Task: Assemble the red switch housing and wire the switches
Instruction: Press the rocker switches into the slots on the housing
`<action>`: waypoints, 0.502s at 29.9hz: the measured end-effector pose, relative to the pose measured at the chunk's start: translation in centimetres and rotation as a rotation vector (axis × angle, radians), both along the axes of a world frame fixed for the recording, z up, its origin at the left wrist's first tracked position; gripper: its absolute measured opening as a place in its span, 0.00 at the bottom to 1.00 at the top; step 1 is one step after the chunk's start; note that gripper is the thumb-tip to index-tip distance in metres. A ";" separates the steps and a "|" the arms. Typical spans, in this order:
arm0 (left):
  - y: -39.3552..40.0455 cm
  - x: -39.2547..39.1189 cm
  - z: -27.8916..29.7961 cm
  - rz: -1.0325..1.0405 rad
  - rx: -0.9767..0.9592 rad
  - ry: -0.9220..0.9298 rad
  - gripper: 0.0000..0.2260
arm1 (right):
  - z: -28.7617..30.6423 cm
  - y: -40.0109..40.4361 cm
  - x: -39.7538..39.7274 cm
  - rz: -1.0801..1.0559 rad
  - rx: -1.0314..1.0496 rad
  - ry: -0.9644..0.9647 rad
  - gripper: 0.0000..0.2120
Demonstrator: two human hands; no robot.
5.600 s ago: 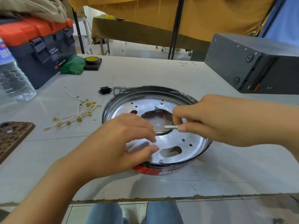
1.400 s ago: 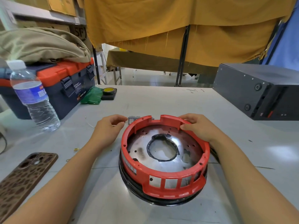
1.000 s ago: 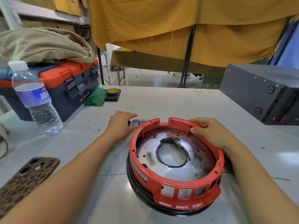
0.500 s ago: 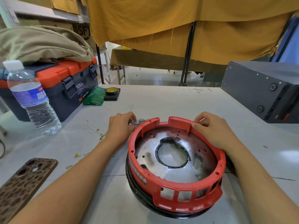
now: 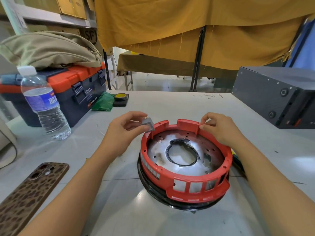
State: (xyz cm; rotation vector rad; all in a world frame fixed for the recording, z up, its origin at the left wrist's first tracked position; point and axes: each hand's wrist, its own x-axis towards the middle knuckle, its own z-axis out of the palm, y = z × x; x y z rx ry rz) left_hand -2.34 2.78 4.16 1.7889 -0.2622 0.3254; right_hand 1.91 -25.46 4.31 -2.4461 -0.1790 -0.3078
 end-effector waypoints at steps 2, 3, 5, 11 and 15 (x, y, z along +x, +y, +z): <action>-0.4 -1.2 0.3 -0.060 -0.012 0.000 0.13 | 0.1 0.2 -0.2 0.006 -0.035 0.011 0.07; -0.6 -1.8 0.4 -0.092 -0.010 0.004 0.13 | 0.2 0.3 -0.4 0.010 -0.060 0.022 0.05; -0.9 -3.0 0.5 -0.150 -0.012 0.017 0.13 | 0.4 0.6 -1.1 -0.004 -0.133 0.016 0.04; -1.7 -6.4 0.2 -0.209 0.001 -0.041 0.14 | 1.4 3.0 -6.7 0.094 0.043 -0.143 0.04; -2.3 -8.5 -0.5 -0.179 0.022 -0.076 0.12 | 1.4 4.3 -11.5 0.258 0.209 -0.169 0.05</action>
